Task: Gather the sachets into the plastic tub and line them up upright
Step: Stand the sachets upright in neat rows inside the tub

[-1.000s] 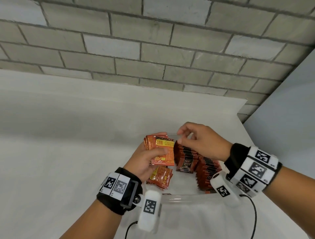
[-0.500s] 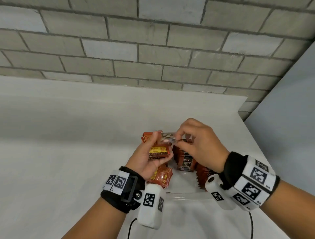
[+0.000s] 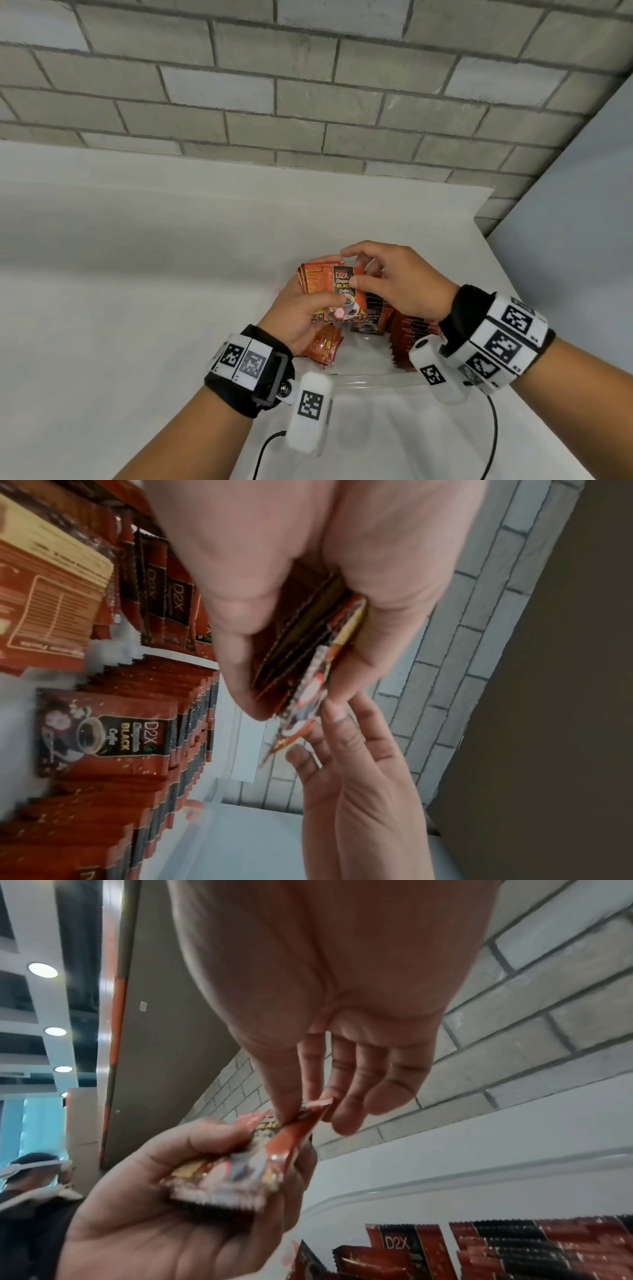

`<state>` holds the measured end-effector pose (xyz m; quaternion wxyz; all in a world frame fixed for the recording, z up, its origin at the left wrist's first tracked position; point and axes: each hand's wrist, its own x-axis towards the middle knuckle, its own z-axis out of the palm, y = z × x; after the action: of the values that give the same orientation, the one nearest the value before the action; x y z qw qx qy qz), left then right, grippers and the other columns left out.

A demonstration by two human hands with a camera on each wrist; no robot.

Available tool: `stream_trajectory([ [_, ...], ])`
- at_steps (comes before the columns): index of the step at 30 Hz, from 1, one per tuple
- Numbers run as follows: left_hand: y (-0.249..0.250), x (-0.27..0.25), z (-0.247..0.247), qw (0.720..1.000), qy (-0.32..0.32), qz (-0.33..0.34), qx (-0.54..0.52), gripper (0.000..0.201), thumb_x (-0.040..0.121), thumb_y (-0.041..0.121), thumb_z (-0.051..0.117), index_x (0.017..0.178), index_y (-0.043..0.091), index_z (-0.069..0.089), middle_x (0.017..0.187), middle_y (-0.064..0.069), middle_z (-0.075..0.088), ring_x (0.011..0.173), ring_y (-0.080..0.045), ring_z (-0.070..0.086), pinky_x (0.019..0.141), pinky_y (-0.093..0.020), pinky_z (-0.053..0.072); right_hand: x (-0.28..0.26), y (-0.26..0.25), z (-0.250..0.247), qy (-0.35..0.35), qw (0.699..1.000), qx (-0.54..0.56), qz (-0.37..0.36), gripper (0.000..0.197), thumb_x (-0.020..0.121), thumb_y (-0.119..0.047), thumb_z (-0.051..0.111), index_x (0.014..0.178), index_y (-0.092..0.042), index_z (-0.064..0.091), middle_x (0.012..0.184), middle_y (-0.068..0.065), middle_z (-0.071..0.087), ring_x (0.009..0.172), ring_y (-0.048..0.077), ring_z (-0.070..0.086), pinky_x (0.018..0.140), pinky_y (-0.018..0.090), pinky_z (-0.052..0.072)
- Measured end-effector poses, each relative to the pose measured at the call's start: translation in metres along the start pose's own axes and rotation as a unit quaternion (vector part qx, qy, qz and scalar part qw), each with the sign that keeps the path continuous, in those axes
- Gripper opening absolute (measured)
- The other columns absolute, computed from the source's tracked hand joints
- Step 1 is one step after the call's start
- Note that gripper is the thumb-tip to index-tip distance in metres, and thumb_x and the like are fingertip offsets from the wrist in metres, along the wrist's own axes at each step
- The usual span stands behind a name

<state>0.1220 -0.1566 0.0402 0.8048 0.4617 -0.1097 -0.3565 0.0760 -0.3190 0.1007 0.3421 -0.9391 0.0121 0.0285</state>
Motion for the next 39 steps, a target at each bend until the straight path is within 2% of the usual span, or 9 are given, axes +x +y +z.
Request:
stream_trajectory([
  [4, 0.001, 0.002, -0.006, 0.997, 0.071, 0.000, 0.025, 0.034, 0.079, 0.013, 0.066, 0.111, 0.008, 0.058, 0.095, -0.011, 0.070, 0.087, -0.026, 0.068, 0.072, -0.038, 0.056, -0.001, 0.009, -0.015, -0.043, 0.999, 0.008, 0.031, 0.014, 0.086, -0.019, 0.068, 0.098, -0.026, 0.065, 0.087, -0.001, 0.062, 0.073, 0.006, 0.053, 0.070, 0.017, 0.044],
  [7, 0.001, 0.007, -0.016, 0.993, 0.115, 0.001, 0.031, 0.024, 0.086, 0.013, 0.065, 0.109, 0.011, 0.058, 0.083, -0.004, 0.069, 0.072, -0.016, 0.068, 0.061, -0.030, 0.055, 0.001, 0.027, -0.022, -0.088, 0.990, -0.071, 0.082, 0.011, 0.084, -0.018, 0.070, 0.090, -0.024, 0.064, 0.085, -0.002, 0.062, 0.074, 0.008, 0.053, 0.068, 0.018, 0.041],
  [9, -0.001, 0.008, -0.018, 0.993, 0.119, 0.000, 0.024, 0.018, 0.088, 0.011, 0.063, 0.105, 0.011, 0.057, 0.076, -0.001, 0.068, 0.066, -0.012, 0.068, 0.057, -0.027, 0.055, 0.005, 0.037, -0.019, -0.128, 0.976, -0.129, 0.118, 0.011, 0.083, -0.018, 0.071, 0.089, -0.022, 0.063, 0.080, -0.006, 0.056, 0.075, 0.011, 0.052, 0.065, 0.019, 0.040],
  [14, -0.002, 0.009, -0.016, 0.993, 0.120, -0.008, 0.015, 0.021, 0.087, 0.011, 0.064, 0.107, 0.012, 0.057, 0.077, -0.001, 0.066, 0.070, -0.014, 0.066, 0.065, -0.030, 0.057, 0.013, 0.044, -0.001, -0.161, 0.958, -0.195, 0.137, 0.012, 0.082, -0.016, 0.071, 0.091, -0.016, 0.063, 0.075, -0.012, 0.053, 0.075, 0.012, 0.054, 0.072, 0.024, 0.046],
  [20, 0.001, 0.007, -0.018, 0.993, 0.121, -0.016, 0.003, 0.011, 0.088, 0.011, 0.062, 0.098, 0.013, 0.057, 0.076, -0.004, 0.064, 0.073, -0.017, 0.065, 0.082, -0.041, 0.051, 0.020, 0.042, 0.014, -0.192, 0.932, -0.280, 0.124, 0.010, 0.082, -0.018, 0.070, 0.081, -0.020, 0.060, 0.083, -0.004, 0.062, 0.074, 0.013, 0.056, 0.058, 0.020, 0.041],
  [27, 0.001, 0.006, -0.018, 0.993, 0.120, -0.016, -0.005, 0.009, 0.088, 0.011, 0.062, 0.095, 0.014, 0.058, 0.077, -0.003, 0.065, 0.075, -0.017, 0.065, 0.080, -0.039, 0.052, 0.023, 0.041, 0.019, -0.215, 0.909, -0.331, 0.132, 0.009, 0.082, -0.019, 0.070, 0.083, -0.014, 0.062, 0.079, -0.002, 0.061, 0.071, 0.014, 0.055, 0.054, 0.020, 0.040],
  [32, 0.001, 0.005, -0.019, 0.992, 0.122, -0.017, -0.010, 0.010, 0.088, 0.011, 0.062, 0.097, 0.015, 0.059, 0.079, -0.003, 0.065, 0.075, -0.017, 0.065, 0.081, -0.040, 0.053, 0.024, 0.043, 0.023, -0.223, 0.895, -0.362, 0.130, 0.015, 0.083, -0.018, 0.066, 0.089, -0.004, 0.067, 0.090, 0.012, 0.069, 0.069, 0.019, 0.055, 0.058, 0.028, 0.046],
  [36, 0.001, 0.005, -0.019, 0.993, 0.118, -0.018, -0.009, 0.010, 0.088, 0.010, 0.062, 0.096, 0.015, 0.059, 0.079, -0.003, 0.065, 0.073, -0.016, 0.065, 0.077, -0.038, 0.053, 0.025, 0.044, 0.023, -0.211, 0.896, -0.373, 0.121, 0.013, 0.083, -0.017, 0.065, 0.087, -0.004, 0.066, 0.085, 0.011, 0.068, 0.073, 0.023, 0.061, 0.059, 0.029, 0.048],
  [39, 0.001, 0.005, -0.019, 0.993, 0.117, -0.017, -0.008, 0.012, 0.088, 0.012, 0.063, 0.098, 0.016, 0.060, 0.080, -0.003, 0.065, 0.073, -0.016, 0.065, 0.075, -0.036, 0.054, 0.023, 0.044, 0.025, -0.230, 0.886, -0.389, 0.107, 0.012, 0.083, -0.014, 0.062, 0.088, -0.003, 0.065, 0.079, 0.008, 0.060, 0.069, 0.020, 0.055, 0.054, 0.025, 0.041],
])
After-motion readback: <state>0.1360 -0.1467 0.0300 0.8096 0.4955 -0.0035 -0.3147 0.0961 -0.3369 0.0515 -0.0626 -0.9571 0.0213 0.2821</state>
